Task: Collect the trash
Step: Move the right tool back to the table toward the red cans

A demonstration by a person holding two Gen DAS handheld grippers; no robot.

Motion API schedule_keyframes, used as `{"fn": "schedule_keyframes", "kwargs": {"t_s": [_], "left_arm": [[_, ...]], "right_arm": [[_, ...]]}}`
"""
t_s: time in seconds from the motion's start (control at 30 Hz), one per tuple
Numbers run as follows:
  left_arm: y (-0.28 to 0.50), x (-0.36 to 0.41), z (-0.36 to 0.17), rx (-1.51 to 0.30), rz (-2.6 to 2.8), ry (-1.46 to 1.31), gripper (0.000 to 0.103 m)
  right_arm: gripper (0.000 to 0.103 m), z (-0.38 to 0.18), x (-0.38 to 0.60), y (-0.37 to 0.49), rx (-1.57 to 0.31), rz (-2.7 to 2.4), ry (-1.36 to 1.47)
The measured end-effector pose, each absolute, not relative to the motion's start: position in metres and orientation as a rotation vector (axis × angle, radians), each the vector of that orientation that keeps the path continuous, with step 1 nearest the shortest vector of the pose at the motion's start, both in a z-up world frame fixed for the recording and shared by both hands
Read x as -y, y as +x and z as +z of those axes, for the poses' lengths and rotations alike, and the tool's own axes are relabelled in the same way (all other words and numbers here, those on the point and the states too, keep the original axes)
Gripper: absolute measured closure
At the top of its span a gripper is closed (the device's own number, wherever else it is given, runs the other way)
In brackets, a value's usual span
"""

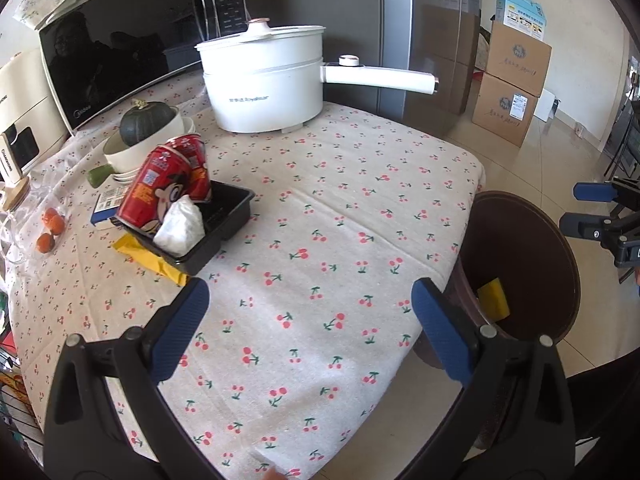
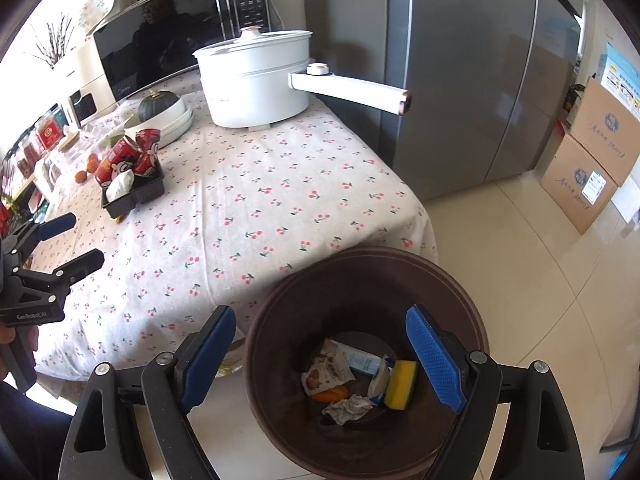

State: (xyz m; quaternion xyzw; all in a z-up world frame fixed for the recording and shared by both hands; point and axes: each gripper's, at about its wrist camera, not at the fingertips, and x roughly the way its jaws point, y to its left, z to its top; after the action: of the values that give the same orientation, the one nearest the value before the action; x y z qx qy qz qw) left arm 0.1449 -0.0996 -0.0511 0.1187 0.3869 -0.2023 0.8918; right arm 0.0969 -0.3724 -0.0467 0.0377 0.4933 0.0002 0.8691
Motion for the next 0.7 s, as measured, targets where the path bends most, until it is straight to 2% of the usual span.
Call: {"fn": "schedule_keyframes", "kwargs": {"t_s": [0.7], "left_arm": [[0.154, -0.031, -0.045, -0.828, -0.192, 0.125, 0.001]], "right_arm": [[0.011, -0.038, 0.245, 0.168, -0.999, 0.163, 0.02]]}}
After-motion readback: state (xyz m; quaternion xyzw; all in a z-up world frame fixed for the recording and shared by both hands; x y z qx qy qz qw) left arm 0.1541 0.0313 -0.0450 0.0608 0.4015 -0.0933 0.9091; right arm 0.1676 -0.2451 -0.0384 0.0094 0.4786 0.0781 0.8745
